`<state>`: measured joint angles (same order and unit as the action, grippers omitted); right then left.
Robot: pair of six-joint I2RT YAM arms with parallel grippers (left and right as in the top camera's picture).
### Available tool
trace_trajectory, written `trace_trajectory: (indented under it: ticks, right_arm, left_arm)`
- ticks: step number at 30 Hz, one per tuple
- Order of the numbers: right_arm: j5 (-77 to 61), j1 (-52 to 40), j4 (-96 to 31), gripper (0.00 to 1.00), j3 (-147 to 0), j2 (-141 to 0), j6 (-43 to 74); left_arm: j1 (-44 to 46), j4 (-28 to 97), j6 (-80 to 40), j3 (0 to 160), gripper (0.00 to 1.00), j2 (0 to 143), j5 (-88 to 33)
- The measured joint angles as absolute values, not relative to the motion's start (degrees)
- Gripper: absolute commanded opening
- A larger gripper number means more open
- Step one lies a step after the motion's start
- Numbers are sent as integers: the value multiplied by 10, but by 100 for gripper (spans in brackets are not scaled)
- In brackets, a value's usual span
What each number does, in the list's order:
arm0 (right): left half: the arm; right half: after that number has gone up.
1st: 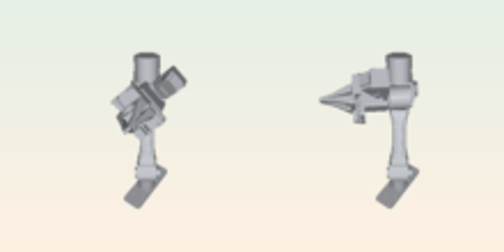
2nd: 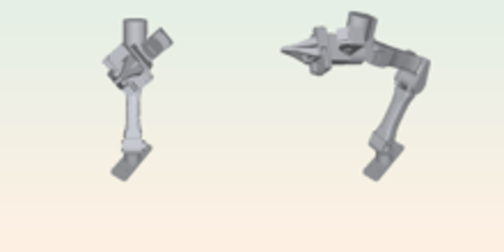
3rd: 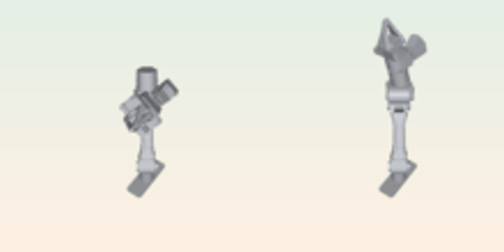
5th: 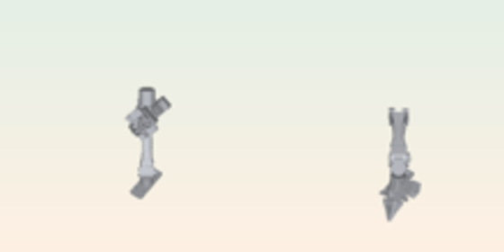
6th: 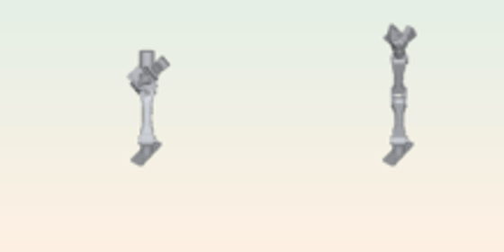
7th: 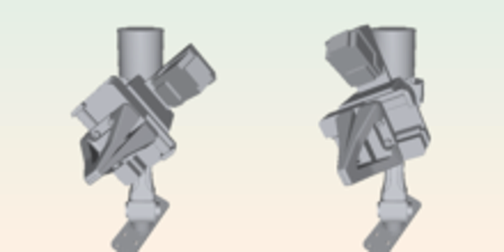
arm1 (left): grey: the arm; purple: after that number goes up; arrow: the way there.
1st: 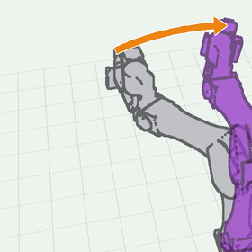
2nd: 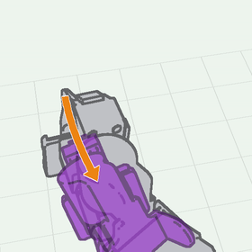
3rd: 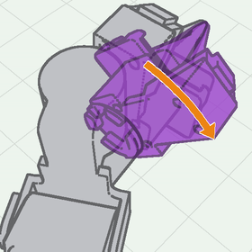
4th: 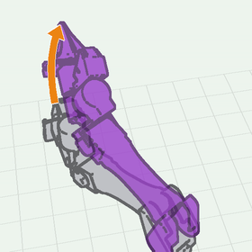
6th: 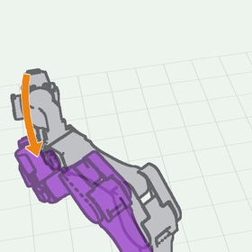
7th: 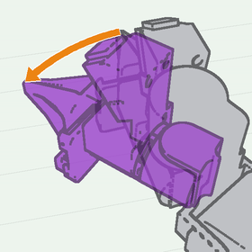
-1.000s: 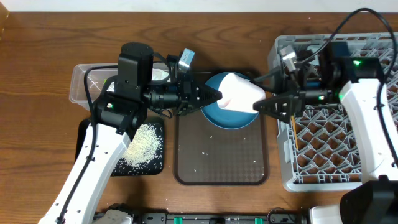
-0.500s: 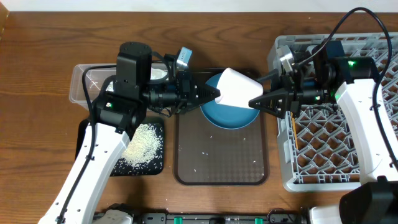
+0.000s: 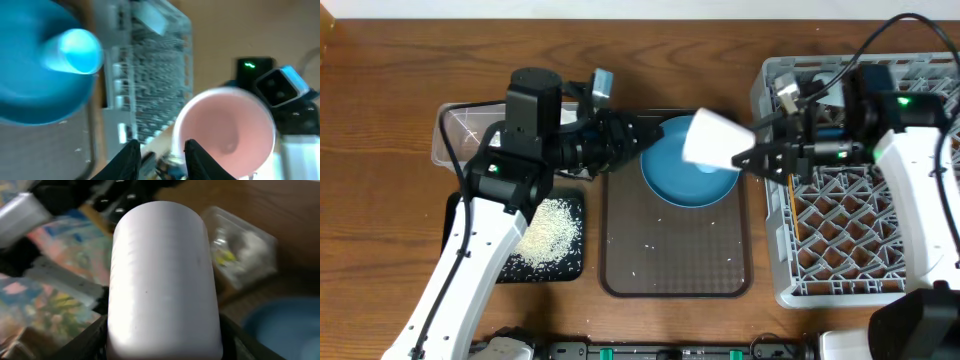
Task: Sort waste into correct bins and load items into the dishwasher rack
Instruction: 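Carry the pink cup with the right gripper into the dish rack and release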
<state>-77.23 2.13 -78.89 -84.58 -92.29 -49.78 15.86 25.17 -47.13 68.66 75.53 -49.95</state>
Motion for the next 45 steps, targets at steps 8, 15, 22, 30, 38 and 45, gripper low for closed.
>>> trace_trajectory:
  ticks: [8,15,22,30,38,45]
  right_arm:
    - [-481,83,-715,29,-919,-923,-227]
    - [-197,79,-762,29,-1022,-910,-54]
    - [-37,73,-781,30,-997,-912,12]
    - [0,73,-728,29,-937,-965,27]
    - [5,73,-724,25,-934,-1026,28]
    - [5,73,-726,49,-933,-1071,28]
  left_arm:
    - [157,361,-421,687,33,755,-388]
    - [158,433,-399,687,33,755,-301]
    - [169,464,-385,687,33,755,-240]
    - [190,465,-374,687,33,755,-224]
    - [190,465,-374,687,33,755,-221]
    - [190,465,-374,687,33,755,-221]
